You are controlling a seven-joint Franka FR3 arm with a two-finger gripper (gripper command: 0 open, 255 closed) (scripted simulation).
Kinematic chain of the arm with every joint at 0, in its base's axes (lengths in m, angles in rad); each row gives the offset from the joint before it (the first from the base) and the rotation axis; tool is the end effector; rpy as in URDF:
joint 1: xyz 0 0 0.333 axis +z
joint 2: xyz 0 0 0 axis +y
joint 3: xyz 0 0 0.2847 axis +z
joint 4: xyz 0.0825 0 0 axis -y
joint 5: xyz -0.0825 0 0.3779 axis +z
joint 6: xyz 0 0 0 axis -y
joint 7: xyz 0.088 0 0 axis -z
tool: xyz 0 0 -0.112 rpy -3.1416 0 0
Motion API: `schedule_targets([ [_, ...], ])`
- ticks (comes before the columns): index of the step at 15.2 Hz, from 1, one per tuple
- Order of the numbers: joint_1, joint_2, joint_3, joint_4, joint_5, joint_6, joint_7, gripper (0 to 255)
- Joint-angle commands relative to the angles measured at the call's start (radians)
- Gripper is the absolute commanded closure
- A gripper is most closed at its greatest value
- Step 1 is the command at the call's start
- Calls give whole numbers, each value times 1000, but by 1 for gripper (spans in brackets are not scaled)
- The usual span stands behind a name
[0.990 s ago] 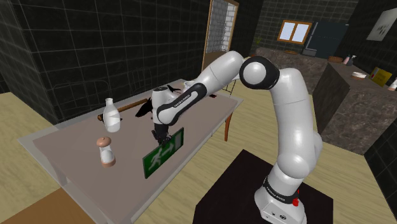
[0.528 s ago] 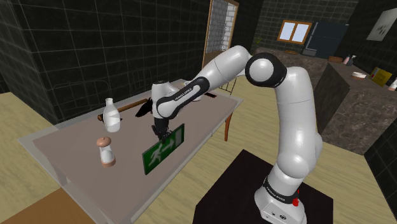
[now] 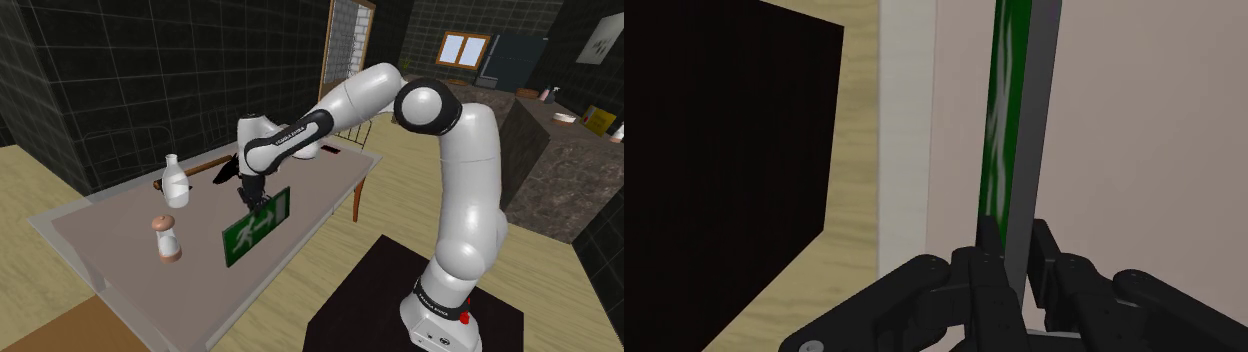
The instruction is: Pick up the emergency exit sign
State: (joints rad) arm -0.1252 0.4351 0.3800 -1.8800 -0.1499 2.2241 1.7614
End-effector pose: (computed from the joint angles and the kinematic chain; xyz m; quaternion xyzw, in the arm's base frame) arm 0.5923 0.1404 0.2587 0.7515 -0.6588 -0.0322 0.0121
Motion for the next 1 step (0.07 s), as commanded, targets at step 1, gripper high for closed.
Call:
schedule_targets([
  [1, -2, -6, 1, -2, 2, -4, -2, 255],
])
